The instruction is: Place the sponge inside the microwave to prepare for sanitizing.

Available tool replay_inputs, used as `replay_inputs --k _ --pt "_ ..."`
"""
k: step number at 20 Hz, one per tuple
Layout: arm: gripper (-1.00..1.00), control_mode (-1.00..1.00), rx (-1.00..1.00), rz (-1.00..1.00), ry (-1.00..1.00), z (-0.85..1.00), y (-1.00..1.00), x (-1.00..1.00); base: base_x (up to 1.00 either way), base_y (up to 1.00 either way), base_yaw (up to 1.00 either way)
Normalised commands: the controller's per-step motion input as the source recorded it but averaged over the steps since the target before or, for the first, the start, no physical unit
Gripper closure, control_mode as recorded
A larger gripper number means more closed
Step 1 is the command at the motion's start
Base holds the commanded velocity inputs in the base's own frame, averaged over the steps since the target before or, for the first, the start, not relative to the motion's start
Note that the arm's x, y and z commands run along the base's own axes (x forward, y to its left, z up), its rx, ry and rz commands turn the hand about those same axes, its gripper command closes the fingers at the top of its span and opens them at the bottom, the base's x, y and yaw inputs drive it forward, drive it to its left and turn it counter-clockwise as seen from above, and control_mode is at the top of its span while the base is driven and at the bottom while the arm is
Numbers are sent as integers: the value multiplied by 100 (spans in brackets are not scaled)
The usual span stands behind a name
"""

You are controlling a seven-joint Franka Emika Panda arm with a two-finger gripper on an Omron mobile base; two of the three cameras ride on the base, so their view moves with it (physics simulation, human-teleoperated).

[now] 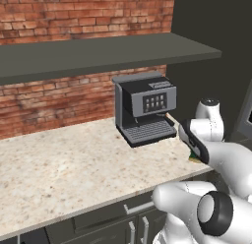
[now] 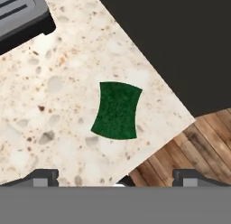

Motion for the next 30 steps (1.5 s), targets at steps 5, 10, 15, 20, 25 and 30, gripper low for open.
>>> replay_inputs --k 5,10,15,20,25,30 --pt "-100 -100 3 0 0 -29 -21 21 0 0 0" --pt "-100 -100 5 0 0 -29 -23 8 0 0 0" --pt "-100 -100 6 0 1 -30 -4 14 0 0 0" --pt "-100 -100 4 0 1 -29 0 19 0 0 0" --pt "-100 -100 0 0 0 -29 0 15 0 0 0" --pt "-100 -100 0 0 0 -30 -2 9 0 0 0"
